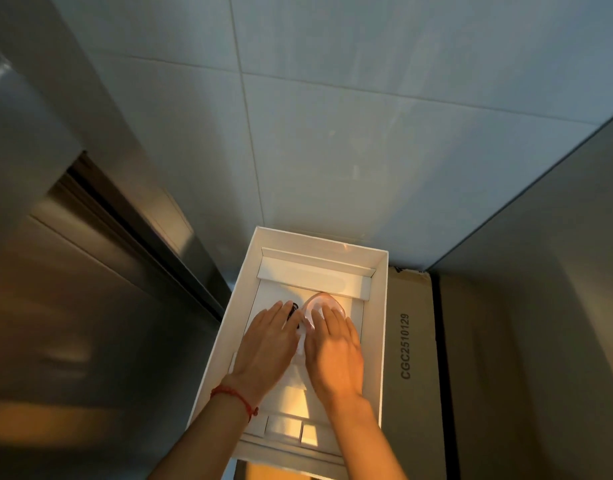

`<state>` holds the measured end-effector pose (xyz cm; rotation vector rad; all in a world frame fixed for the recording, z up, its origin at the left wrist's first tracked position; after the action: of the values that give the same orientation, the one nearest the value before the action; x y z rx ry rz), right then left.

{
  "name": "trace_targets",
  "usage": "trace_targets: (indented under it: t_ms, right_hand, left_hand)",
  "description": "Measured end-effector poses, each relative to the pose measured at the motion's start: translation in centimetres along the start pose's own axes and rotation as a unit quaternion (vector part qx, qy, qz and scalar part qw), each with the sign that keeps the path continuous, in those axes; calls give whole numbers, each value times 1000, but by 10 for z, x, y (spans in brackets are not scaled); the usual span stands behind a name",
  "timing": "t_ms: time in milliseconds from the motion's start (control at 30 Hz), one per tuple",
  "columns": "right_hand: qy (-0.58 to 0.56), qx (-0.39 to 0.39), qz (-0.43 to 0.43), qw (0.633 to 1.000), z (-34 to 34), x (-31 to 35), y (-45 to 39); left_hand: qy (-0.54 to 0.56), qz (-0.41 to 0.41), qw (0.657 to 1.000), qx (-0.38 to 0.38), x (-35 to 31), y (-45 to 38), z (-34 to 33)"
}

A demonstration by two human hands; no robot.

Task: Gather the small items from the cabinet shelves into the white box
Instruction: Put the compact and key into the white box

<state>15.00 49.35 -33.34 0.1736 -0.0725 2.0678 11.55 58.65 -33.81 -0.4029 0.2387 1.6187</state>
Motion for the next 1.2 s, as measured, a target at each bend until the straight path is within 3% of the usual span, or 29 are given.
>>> trace_targets:
  t_ms: [200,300,533,733,900,1200]
  right_hand:
    - [-18,-42,23,999,34,-2,10]
    - [-24,-58,30,998,51,1,15]
    - [-9,12,42,999,76,4,22]
    - [5,13,33,999,108,16,40]
    - [15,11,46,999,135,33,59]
    - [0,-2,53,999,184,58,106]
  left_hand:
    - [20,70,997,-29,-16,8,23]
    - [19,121,992,29,-20,15,28]
    - [4,180,983,22,-33,34,53]
    - [4,106,992,-68,-61,61,102]
    - [-1,189,982,9,-57,74,121]
    - [-1,170,985,-43,-82,117,169]
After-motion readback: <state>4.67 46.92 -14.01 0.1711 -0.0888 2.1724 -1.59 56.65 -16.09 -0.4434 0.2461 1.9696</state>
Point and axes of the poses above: each hand's wrist, its own y-axis away from the middle knuckle, its own z-axis out of the back of the hand, x = y × z, the point moved 4 cm from there along -y, towards the middle knuckle, and after that the axes turned 13 degrees about y, right-handed, at the moved point
